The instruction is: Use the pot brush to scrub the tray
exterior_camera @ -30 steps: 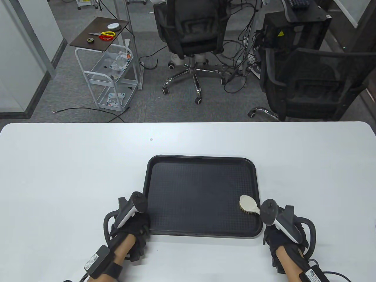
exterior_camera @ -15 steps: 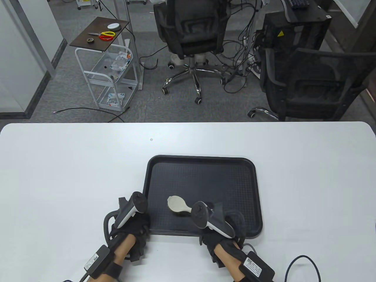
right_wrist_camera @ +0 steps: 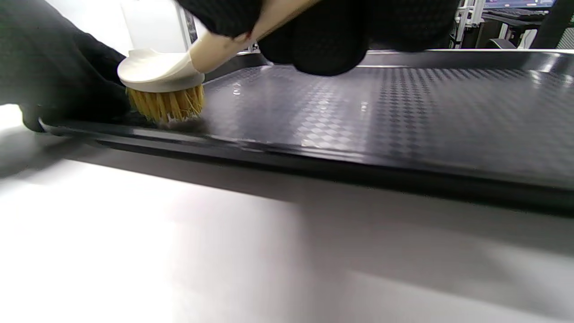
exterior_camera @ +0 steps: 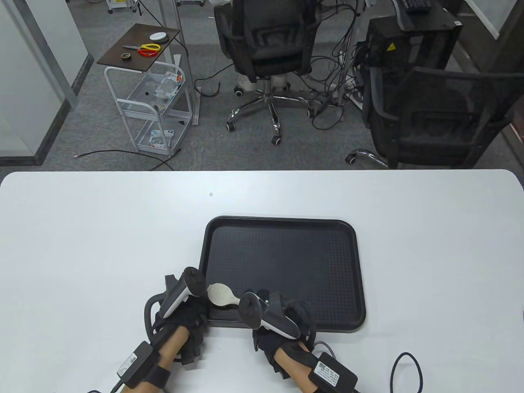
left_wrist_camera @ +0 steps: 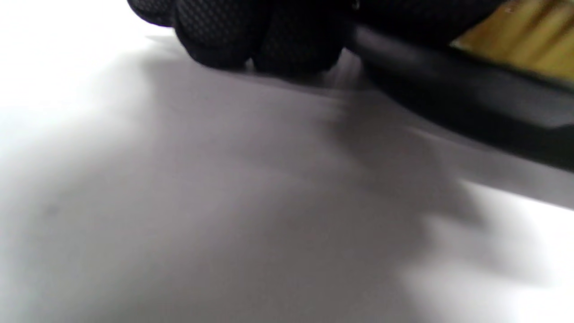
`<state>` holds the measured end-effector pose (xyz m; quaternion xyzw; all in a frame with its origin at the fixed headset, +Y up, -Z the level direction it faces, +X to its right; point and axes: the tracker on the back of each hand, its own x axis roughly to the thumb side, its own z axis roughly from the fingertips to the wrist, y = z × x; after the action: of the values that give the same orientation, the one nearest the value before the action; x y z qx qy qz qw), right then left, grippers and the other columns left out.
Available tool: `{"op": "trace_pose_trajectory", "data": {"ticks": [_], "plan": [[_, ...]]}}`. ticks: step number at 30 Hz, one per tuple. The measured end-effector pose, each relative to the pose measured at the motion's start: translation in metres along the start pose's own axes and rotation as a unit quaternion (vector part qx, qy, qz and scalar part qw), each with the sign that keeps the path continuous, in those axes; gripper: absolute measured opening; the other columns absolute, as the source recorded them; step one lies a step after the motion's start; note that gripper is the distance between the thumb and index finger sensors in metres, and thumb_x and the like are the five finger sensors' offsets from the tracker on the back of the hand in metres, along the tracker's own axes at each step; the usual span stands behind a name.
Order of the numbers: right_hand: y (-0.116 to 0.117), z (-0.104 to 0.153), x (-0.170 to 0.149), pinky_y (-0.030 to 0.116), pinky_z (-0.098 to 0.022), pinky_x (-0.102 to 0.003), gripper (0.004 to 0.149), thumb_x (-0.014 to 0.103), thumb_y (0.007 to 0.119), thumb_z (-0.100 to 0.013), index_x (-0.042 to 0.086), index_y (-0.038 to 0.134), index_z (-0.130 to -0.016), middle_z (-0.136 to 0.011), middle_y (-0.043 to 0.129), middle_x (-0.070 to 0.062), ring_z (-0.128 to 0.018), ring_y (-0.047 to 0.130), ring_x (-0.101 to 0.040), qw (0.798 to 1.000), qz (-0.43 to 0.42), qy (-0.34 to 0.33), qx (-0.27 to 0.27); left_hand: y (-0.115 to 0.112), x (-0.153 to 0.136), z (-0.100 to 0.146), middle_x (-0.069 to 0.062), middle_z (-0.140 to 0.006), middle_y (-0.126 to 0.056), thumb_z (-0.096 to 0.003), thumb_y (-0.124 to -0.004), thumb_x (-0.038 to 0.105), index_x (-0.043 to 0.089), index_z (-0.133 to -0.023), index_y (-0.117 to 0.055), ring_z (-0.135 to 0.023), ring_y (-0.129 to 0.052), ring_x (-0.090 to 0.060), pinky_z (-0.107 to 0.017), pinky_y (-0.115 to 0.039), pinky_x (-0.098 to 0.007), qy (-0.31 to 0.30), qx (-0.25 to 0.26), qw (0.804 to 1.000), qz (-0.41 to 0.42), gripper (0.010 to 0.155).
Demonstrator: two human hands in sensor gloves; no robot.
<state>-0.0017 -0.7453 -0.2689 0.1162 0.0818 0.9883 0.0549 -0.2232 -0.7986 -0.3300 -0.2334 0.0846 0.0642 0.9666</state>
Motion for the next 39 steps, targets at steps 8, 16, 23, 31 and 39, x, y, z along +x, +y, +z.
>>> {"op": "trace_pose_trajectory", "data": {"ticks": [8, 16, 23, 31, 39], "plan": [[-0.004, 0.034, -0.080, 0.078, -0.051, -0.048, 0.053, 0.024, 0.078, -0.048, 0.031, 0.068, -0.099, -0.097, 0.074, -0.009, -0.072, 0.087, -0.028, 0.998, -0.015, 0.059, 0.012, 0.000, 0.000, 0.000, 0.000, -0.065, -0.078, -0.0470, -0.070, 0.049, 0.016, -0.106, -0.035, -0.061, -0.079, -0.021, -0.071, -0.052, -0.052, 0.000, 0.001, 1.000, -0.001, 0.076], [-0.016, 0.075, -0.182, 0.078, -0.052, -0.050, 0.052, 0.023, 0.080, -0.047, 0.031, 0.070, -0.098, -0.096, 0.075, -0.010, -0.072, 0.088, -0.029, 0.985, -0.023, 0.169, 0.018, 0.000, 0.000, 0.000, 0.000, -0.065, -0.078, -0.0470, -0.070, 0.049, 0.017, -0.107, -0.034, -0.061, -0.079, -0.021, -0.071, -0.052, -0.052, 0.001, 0.001, 1.000, 0.000, 0.077], [-0.030, 0.092, -0.225, 0.077, -0.052, -0.051, 0.052, 0.023, 0.080, -0.047, 0.030, 0.071, -0.098, -0.096, 0.075, -0.011, -0.073, 0.087, -0.030, 0.975, -0.001, 0.220, 0.024, 0.000, 0.000, 0.000, 0.000, -0.065, -0.078, -0.0470, -0.070, 0.049, 0.017, -0.106, -0.034, -0.061, -0.079, -0.021, -0.071, -0.052, -0.052, 0.001, 0.002, 1.000, -0.001, 0.076], [-0.047, 0.075, -0.163, 0.076, -0.051, -0.049, 0.052, 0.024, 0.080, -0.048, 0.029, 0.070, -0.099, -0.096, 0.074, -0.011, -0.072, 0.087, -0.029, 0.989, -0.002, 0.148, -0.020, 0.000, 0.000, 0.000, 0.000, -0.065, -0.078, -0.0469, -0.070, 0.049, 0.017, -0.106, -0.035, -0.061, -0.079, -0.021, -0.071, -0.052, -0.052, 0.002, 0.003, 1.000, -0.002, 0.076], [-0.029, 0.036, -0.073, 0.076, -0.052, -0.048, 0.053, 0.025, 0.078, -0.049, 0.030, 0.068, -0.100, -0.097, 0.073, -0.009, -0.073, 0.086, -0.028, 0.998, -0.014, 0.053, -0.017, 0.000, 0.000, 0.000, 0.000, -0.065, -0.078, -0.0470, -0.070, 0.049, 0.017, -0.106, -0.035, -0.061, -0.079, -0.021, -0.071, -0.052, -0.052, 0.000, 0.001, 1.000, 0.000, 0.076]]}}
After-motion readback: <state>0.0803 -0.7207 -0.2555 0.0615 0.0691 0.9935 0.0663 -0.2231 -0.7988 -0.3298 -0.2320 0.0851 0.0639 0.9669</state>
